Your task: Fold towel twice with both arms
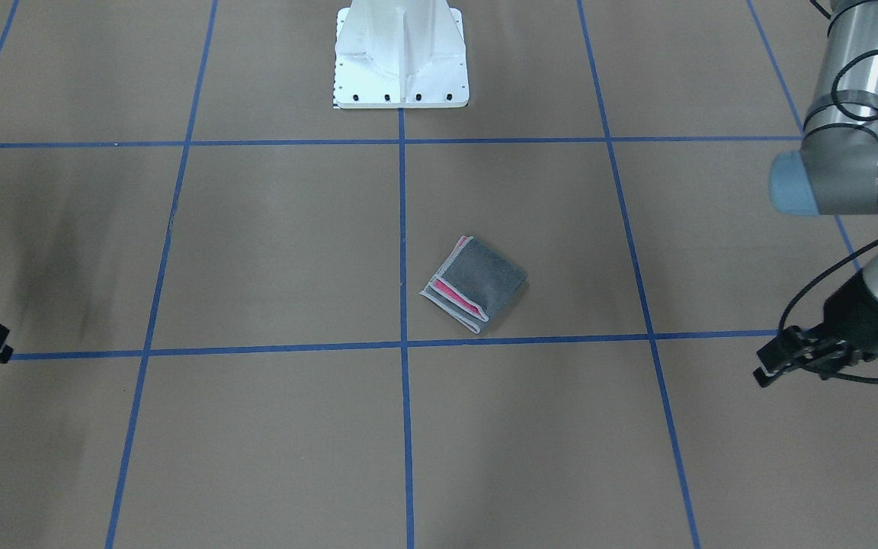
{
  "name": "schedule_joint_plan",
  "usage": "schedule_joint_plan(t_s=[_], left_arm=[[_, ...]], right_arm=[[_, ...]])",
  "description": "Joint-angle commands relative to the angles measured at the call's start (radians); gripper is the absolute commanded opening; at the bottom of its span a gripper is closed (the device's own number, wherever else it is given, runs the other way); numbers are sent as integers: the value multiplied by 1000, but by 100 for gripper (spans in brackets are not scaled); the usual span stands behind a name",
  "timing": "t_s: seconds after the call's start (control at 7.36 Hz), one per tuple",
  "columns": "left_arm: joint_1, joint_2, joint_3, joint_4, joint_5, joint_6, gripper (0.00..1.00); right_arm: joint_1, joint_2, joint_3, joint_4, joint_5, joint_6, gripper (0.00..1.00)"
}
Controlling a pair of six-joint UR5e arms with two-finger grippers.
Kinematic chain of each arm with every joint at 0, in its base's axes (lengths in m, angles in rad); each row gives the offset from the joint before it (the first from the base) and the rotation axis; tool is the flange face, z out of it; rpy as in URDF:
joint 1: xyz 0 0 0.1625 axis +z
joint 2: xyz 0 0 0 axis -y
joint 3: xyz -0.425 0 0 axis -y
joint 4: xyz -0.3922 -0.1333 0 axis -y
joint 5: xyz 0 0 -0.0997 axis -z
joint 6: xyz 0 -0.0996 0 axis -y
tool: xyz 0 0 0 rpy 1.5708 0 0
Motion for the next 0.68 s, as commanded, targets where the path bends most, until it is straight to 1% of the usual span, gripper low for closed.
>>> schedule_joint_plan(t_s=[0.0, 0.14, 0.27, 0.41, 0.54], left_arm=[[-148, 66, -1, 122, -68, 421, 99], [-219, 121, -1, 145, -92, 660, 99], [-251, 193, -1, 144, -94, 819, 99], [-253, 254, 5, 133, -90, 852, 100], [-252, 290, 16, 130, -84, 856, 100]], right_arm=[[134, -22, -51, -95, -19, -266, 100], [189, -53, -39, -104, -5, -270, 100], [237, -61, -15, -165, 47, -271, 100], [275, -67, 36, -236, 88, -283, 100], [306, -110, 98, -282, 116, -296, 100]])
